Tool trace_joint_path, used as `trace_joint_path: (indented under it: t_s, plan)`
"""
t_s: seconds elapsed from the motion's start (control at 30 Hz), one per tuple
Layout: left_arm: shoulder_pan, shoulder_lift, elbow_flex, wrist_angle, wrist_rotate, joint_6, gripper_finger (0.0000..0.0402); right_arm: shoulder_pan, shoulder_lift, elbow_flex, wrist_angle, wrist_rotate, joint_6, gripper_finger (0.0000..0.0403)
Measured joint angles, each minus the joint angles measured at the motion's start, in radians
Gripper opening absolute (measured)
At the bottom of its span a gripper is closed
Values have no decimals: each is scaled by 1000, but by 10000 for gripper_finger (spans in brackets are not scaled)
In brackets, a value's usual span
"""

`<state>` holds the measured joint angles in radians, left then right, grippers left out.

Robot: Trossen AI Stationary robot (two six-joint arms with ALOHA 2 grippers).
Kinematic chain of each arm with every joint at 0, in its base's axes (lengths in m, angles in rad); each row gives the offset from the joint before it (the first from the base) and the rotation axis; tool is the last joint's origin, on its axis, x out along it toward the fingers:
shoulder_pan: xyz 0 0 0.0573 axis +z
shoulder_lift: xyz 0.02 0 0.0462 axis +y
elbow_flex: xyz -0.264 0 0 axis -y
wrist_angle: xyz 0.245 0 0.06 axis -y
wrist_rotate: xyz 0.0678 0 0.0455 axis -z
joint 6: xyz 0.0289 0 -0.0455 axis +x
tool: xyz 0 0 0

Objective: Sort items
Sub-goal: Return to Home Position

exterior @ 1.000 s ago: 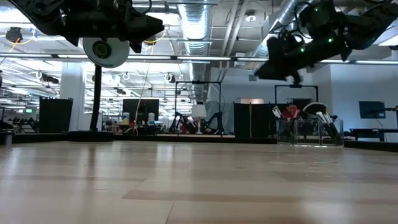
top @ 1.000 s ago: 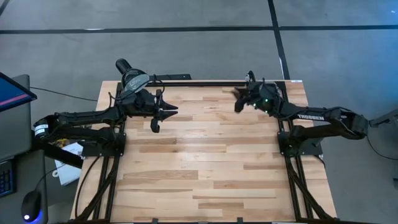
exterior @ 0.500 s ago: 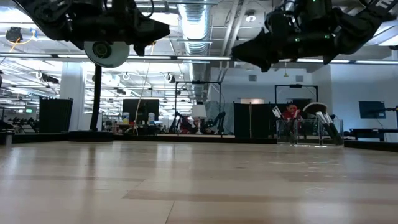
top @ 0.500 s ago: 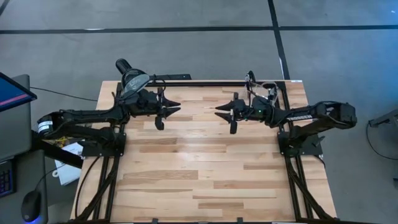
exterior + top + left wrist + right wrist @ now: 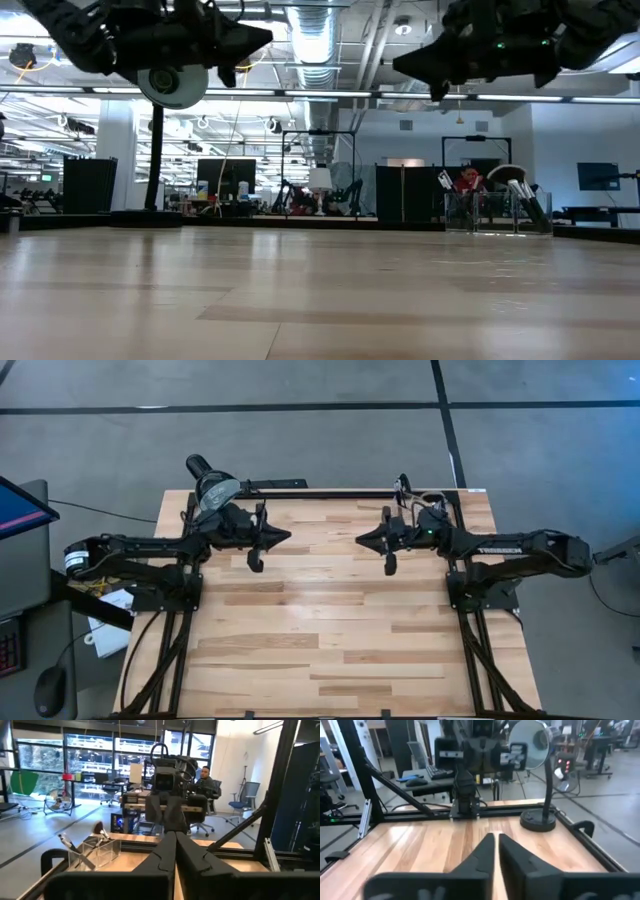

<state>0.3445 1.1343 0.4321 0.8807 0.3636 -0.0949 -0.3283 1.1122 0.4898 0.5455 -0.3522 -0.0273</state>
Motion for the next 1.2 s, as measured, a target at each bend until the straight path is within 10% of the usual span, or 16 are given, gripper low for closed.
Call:
trace_joint_path:
  t_s: [0.53,1.2]
  plan:
    - [-122,-227,-295,222,-215,-90,4,163,-288,-234,92,404,37,1]
    - [-317,-459,-427,110,-349,-50,4,230,-590,-481,85,431,96,0]
